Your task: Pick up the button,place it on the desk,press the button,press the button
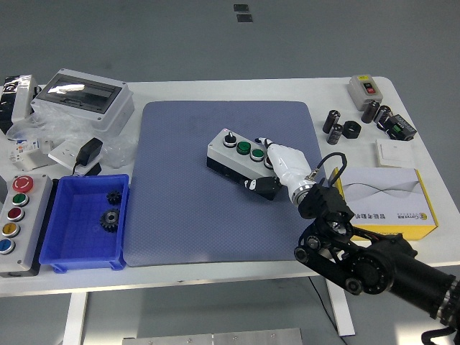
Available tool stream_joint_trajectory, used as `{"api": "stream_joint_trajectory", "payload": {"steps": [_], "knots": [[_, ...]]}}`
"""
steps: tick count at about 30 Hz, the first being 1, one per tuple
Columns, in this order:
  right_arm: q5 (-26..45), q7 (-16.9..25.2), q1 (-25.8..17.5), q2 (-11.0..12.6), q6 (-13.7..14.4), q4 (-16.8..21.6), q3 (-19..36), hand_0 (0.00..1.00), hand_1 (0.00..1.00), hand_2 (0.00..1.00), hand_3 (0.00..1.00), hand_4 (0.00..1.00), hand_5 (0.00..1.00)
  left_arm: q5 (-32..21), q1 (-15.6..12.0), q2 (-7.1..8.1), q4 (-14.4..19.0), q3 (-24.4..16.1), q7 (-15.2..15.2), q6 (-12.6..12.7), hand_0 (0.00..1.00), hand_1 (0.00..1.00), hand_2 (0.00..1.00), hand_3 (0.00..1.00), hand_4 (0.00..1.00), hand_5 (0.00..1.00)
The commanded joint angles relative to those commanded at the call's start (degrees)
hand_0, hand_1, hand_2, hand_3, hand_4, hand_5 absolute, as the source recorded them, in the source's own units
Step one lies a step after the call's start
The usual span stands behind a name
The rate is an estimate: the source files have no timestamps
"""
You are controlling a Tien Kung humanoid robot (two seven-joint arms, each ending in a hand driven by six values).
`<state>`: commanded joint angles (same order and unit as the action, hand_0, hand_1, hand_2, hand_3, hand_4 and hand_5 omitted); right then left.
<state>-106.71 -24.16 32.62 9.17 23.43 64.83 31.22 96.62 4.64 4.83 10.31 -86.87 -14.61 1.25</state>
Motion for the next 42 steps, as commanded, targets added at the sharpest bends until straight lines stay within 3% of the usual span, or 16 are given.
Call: {"api": "stream_joint_trajectory", "payload": {"steps": [1, 6, 7, 8, 12, 13, 17, 19, 23, 24, 25, 30, 31, 36, 37, 42], "knots": [[0.01, 0.93, -0.15, 0.30, -0.17, 0.56, 0.35, 0.128, 0.324, 0.404, 0.617, 0.238, 0.002, -0.06, -0.01, 0.00, 0.00, 0.07, 0.05, 0.00, 0.615, 0.517, 0.530, 0.600, 0.620, 0.213], [3.60, 8.15, -1.29, 4.65, -4.27, 6.21, 3.07, 0.128, 0.324, 0.404, 0.617, 0.238, 0.002, -0.31, -0.08, -0.09, 0.00, 0.15, 0.14, 0.04, 0.615, 0.517, 0.530, 0.600, 0.620, 0.213], [4.57, 9.82, -1.37, 5.75, -5.04, 7.45, 3.30, 0.109, 0.302, 0.410, 0.473, 0.143, 0.002, -0.41, -0.11, -0.11, 0.00, 0.19, 0.15, 0.06, 0.615, 0.517, 0.531, 0.598, 0.620, 0.212], [5.69, 11.84, -1.30, 7.11, -5.46, 8.90, 3.26, 0.109, 0.302, 0.410, 0.473, 0.143, 0.002, -0.48, -0.13, -0.13, 0.00, 0.21, 0.15, 0.07, 0.615, 0.517, 0.531, 0.598, 0.620, 0.212], [7.66, 19.18, -0.01, 12.40, -3.78, 13.91, 0.10, 0.109, 0.302, 0.410, 0.473, 0.143, 0.002, -0.10, -0.04, -0.13, 0.00, -0.16, 0.22, 0.11, 0.615, 0.517, 0.531, 0.598, 0.620, 0.212], [7.27, 20.81, 0.29, 13.53, -3.24, 14.69, -0.91, 0.111, 0.310, 0.398, 0.434, 0.141, 0.002, 0.00, 0.01, -0.14, 0.00, -0.23, 0.24, 0.11, 0.615, 0.517, 0.531, 0.597, 0.621, 0.213], [2.95, 27.21, 0.90, 16.85, -2.43, 14.75, -5.44, 0.111, 0.310, 0.398, 0.434, 0.141, 0.002, 0.25, 0.29, -0.29, 0.00, -0.40, 0.31, 0.15, 0.615, 0.517, 0.531, 0.597, 0.621, 0.213], [0.70, 29.56, 0.87, 16.99, -1.67, 13.69, -6.13, 0.165, 0.327, 0.404, 0.428, 0.172, 0.002, 0.45, 0.25, -0.35, 0.00, -0.55, 0.28, 0.16, 0.615, 0.517, 0.531, 0.597, 0.621, 0.215], [-3.43, 32.53, 0.87, 16.37, -1.21, 10.94, -7.43, 0.165, 0.327, 0.404, 0.428, 0.172, 0.002, 0.89, 0.21, -0.43, 0.00, -0.91, 0.18, 0.19, 0.615, 0.517, 0.531, 0.597, 0.621, 0.215], [-3.62, 32.51, 0.63, 16.05, -1.51, 10.49, -7.43, 0.165, 0.327, 0.404, 0.428, 0.172, 0.002, 0.99, 0.19, -0.43, 0.00, -0.99, 0.18, 0.20, 0.615, 0.517, 0.531, 0.597, 0.621, 0.215], [-3.65, 32.42, 0.43, 15.80, -1.72, 10.22, -7.32, 0.296, 0.359, 0.428, 0.466, 0.241, 0.002, 1.10, 0.18, -0.44, 0.00, -1.06, 0.18, 0.19, 0.615, 0.518, 0.531, 0.597, 0.621, 0.214], [-1.77, 31.67, -0.61, 14.10, -3.26, 8.44, -6.46, 0.296, 0.359, 0.428, 0.466, 0.241, 0.002, 1.43, 0.14, -0.55, 0.00, -1.23, 0.16, 0.18, 0.615, 0.518, 0.531, 0.597, 0.621, 0.214], [-1.45, 31.53, -0.73, 13.84, -3.55, 8.12, -6.28, 0.432, 0.487, 0.536, 0.584, 0.226, 0.002, 1.50, 0.14, -0.56, 0.00, -1.28, 0.14, 0.17, 0.615, 0.518, 0.531, 0.598, 0.621, 0.215], [0.22, 30.43, -1.37, 12.87, -4.93, 6.82, -4.85, 0.432, 0.487, 0.536, 0.584, 0.226, 0.002, 1.68, 0.09, -0.60, 0.00, -1.40, 0.11, 0.17, 0.615, 0.518, 0.531, 0.598, 0.621, 0.215], [0.54, 30.29, -1.48, 12.82, -5.05, 6.68, -4.57, 0.507, 0.586, 0.595, 0.678, 0.183, 0.002, 1.70, 0.09, -0.60, 0.00, -1.43, 0.10, 0.17, 0.615, 0.518, 0.531, 0.597, 0.620, 0.217], [1.49, 29.66, -1.54, 12.70, -5.63, 6.14, -3.78, 0.507, 0.586, 0.595, 0.678, 0.183, 0.002, 1.68, 0.14, -0.57, 0.00, -1.51, 0.14, 0.20, 0.615, 0.518, 0.531, 0.597, 0.620, 0.217]]}}
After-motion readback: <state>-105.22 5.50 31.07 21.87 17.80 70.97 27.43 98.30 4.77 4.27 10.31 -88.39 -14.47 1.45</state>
